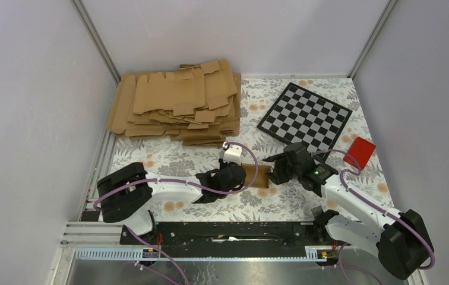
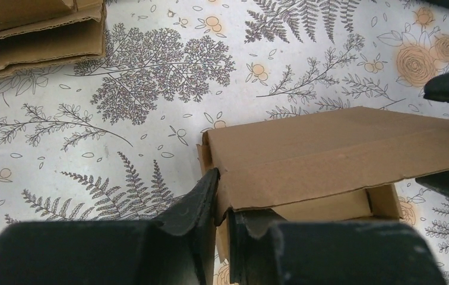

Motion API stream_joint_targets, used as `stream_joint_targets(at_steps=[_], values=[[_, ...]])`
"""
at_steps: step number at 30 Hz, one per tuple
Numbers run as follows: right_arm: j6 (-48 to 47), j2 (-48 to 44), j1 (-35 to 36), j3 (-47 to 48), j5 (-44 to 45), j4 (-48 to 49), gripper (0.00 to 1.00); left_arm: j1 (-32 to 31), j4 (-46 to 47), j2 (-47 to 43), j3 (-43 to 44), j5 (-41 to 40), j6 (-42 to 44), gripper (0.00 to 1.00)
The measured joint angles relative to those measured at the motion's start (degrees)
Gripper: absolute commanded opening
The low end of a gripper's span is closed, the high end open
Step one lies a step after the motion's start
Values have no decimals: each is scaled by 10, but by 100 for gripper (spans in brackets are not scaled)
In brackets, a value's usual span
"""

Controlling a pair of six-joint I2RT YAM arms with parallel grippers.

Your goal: Fold the paper box

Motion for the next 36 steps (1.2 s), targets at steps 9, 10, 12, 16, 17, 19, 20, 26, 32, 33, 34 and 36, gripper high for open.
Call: stream_joint_targets(at_steps=[9, 10, 12, 16, 17, 19, 20, 26, 32, 33, 34, 36], values=[[-11, -14, 0, -8, 1, 0, 75, 0, -11, 0, 4, 0, 0, 6], [-11, -17, 0, -11, 1, 0, 75, 0, -11, 0, 4, 0, 0, 6], [-12, -19, 0, -16, 0, 0, 76, 0, -11, 0, 4, 0, 0, 5], [-26, -20, 0, -19, -2, 1, 89, 0, -10, 0, 4, 0, 0, 2], [-41, -19, 0, -19, -7, 1, 92, 0, -10, 0, 4, 0, 0, 1], [-63, -12, 0, -15, -16, -4, 99, 0, -9, 0, 4, 0, 0, 0], [-84, -3, 0, -6, -21, -12, 100, 0, -9, 0, 4, 0, 0, 0], [-229, 18, 0, 55, -21, -44, 100, 0, -9, 0, 4, 0, 0, 0], [-435, 23, 0, 129, 16, -78, 100, 0, -9, 0, 4, 0, 5, 0], [-473, 21, 0, 139, 21, -78, 99, 0, -9, 0, 4, 0, 7, 0], [-513, 18, 0, 150, 25, -77, 96, 0, -9, 0, 4, 1, 10, 0], [-588, 12, 0, 167, 24, -75, 87, 0, -8, 0, 4, 1, 14, 0]])
